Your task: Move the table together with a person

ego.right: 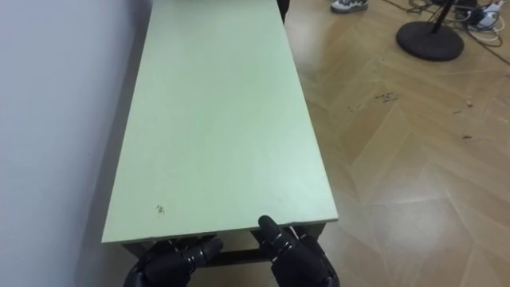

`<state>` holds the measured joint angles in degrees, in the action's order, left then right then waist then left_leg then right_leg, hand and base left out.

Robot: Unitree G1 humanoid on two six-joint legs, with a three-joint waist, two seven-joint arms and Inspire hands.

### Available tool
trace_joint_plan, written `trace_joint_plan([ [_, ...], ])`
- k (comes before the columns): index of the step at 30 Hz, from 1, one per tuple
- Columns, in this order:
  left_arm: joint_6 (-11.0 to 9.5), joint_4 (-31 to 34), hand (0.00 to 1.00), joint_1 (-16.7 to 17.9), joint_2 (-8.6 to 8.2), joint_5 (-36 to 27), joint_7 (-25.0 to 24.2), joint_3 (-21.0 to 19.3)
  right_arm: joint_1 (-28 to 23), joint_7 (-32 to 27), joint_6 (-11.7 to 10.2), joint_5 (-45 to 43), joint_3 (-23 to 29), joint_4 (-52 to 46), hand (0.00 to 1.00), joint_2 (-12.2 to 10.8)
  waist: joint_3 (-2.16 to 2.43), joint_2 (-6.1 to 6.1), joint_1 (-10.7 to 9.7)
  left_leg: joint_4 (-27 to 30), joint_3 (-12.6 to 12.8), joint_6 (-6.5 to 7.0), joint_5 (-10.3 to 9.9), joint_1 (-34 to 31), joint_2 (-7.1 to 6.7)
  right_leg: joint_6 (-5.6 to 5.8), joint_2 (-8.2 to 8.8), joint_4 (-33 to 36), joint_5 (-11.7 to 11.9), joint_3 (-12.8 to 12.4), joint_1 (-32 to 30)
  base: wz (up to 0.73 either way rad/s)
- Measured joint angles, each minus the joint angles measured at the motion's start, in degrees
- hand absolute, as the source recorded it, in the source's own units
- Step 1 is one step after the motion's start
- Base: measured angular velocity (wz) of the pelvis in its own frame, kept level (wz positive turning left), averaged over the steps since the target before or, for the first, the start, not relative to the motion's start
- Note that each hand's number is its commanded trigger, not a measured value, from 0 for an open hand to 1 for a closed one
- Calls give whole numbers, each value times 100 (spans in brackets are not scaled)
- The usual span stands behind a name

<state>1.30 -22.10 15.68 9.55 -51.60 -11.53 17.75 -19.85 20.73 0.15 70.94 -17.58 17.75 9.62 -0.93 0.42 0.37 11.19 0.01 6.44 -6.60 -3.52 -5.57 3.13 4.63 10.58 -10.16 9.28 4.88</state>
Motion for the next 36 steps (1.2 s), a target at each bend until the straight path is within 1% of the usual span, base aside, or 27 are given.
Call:
trace_joint_plan([
  [4, 2, -1, 0, 0, 0, 92, 0, 7, -4, 16, 11, -6, -89, 0, 0, 26, -1, 3, -2, -2, -2, -3, -2, -2, 3, 0, -1, 0, 0, 15, -3, 0],
  [7, 2, -12, 0, -4, 2, 375, -2, 7, -22, 119, 13, -150, -125, 1, 0, 37, -1, 3, -2, 8, -1, -4, -4, -14, 1, 0, -1, 1, 0, 31, -9, 0],
  [11, 41, -216, 0, -32, 13, 799, -11, 45, -25, 198, 77, -215, -130, 146, 0, 65, 2, -4, -6, 12, 0, -11, -9, -14, 0, -1, -1, 2, 0, 30, -13, 0],
  [13, 43, -324, 0, -35, 16, 1097, -11, 41, -34, 209, 87, -448, -130, 260, 0, 137, 11, -17, -6, 12, 0, -8, -7, -21, 2, -1, -1, 3, 1, 29, -23, 0],
  [14, 53, -377, 0, -34, 29, 1274, -11, 33, -37, 205, 101, -681, -95, 340, 0, 180, 24, -30, 3, 13, 6, -8, -6, -52, 4, -1, -1, 5, 1, 25, -54, 0],
  [15, 56, -496, 0, -63, 31, 1439, -11, 17, -33, 213, 115, -1005, -9, 453, 0, 181, 49, -42, 2, 17, 16, -6, -2, -101, 9, -9, -7, 4, 6, 1, -99, 0],
  [16, 55, -616, 0, -100, 32, 1553, -12, 11, -29, 211, 115, -1195, 41, 526, 0, 176, 51, -46, -2, 15, 13, -7, 0, -100, 9, -10, -8, 0, 6, -8, -90, 0],
  [18, 70, -1174, 0, -217, 67, 1922, 58, 7, 133, 185, 115, -1903, 104, 1115, 0, 180, 72, -73, -20, 23, 11, -8, -1, -53, 8, -10, -9, -16, 6, 12, -5, 0],
  [19, 76, -1243, 0, -213, 80, 1995, 99, 7, 174, 153, 115, -2048, 107, 1273, 0, 180, 71, -81, -30, 24, 11, -8, -1, -41, 7, -10, -9, -24, 6, 11, 5, 0],
  [21, 79, -1448, 0, -215, 86, 2270, 255, 5, 244, -10, 120, -2582, 125, 1769, 0, 172, 67, -111, -21, 17, 29, -13, -9, -25, 8, -20, -10, -73, 14, 12, 6, 0],
  [23, 78, -1555, 0, -215, 87, 2547, 363, 2, 309, -119, 119, -2911, 137, 2060, 0, 166, 62, -120, -6, 8, 49, -17, -13, -26, 11, -25, -10, -83, 17, 6, -1, -3],
  [25, 73, -1703, 0, -247, 79, 2856, 436, -49, 483, -205, 117, -3245, 146, 2324, 0, 167, 59, -137, -22, 5, 41, -36, -24, -17, 14, -30, -15, -88, 22, 10, 13, 0],
  [26, 64, -1897, 0, -300, 29, 3043, 489, -153, 594, -277, 114, -3463, 150, 2562, 0, 162, 40, -199, -12, -3, 42, -32, -22, 7, 17, -30, -15, -88, 22, 16, 29, 0],
  [27, 50, -2120, 0, -387, -6, 3208, 567, -240, 678, -339, 114, -3629, 164, 2784, 0, 158, 66, -173, -2, 2, 42, -32, -22, 14, 22, -29, -20, -88, 22, 22, 38, 0],
  [28, 37, -2211, 0, -418, -7, 3251, 616, -261, 714, -363, 114, -3710, 171, 2903, 0, 156, 61, -189, -2, 1, 43, -31, -21, 11, 25, -30, -23, -88, 22, 22, 34, 0],
  [29, 25, -2358, 0, -456, -18, 3346, 682, -357, 780, -442, 115, -3831, 211, 3128, 0, 145, 42, -235, -2, 2, 45, -34, -23, 6, 33, -30, -29, -88, 22, 21, 26, 0],
  [32, -39, -2686, 0, -492, -27, 3492, 903, -610, 966, -628, 122, -4041, 326, 3847, 0, 93, 58, -269, 9, -2, 67, -55, -36, 1, 53, -30, -46, -94, 22, 14, 14, -3],
  [34, -85, -2881, 0, -481, -35, 3494, 1063, -689, 960, -775, 124, -4101, 351, 4135, 0, 90, 60, -284, 11, -3, 85, -70, -56, 5, 78, -36, -63, -91, 26, 14, 8, -8],
  [35, -101, -2998, 0, -484, -76, 3507, 1162, -768, 955, -850, 126, -4132, 436, 4323, 0, 58, 58, -281, 1, -7, 100, -79, -63, 12, 90, -37, -70, -91, 26, 14, 8, -12],
  [36, -113, -3093, 0, -480, -150, 3575, 1251, -919, 966, -913, 122, -4139, 629, 4450, 0, -21, 60, -285, 2, -26, 137, -87, -66, 22, 106, -37, -77, -97, 27, 8, 0, -12],
])
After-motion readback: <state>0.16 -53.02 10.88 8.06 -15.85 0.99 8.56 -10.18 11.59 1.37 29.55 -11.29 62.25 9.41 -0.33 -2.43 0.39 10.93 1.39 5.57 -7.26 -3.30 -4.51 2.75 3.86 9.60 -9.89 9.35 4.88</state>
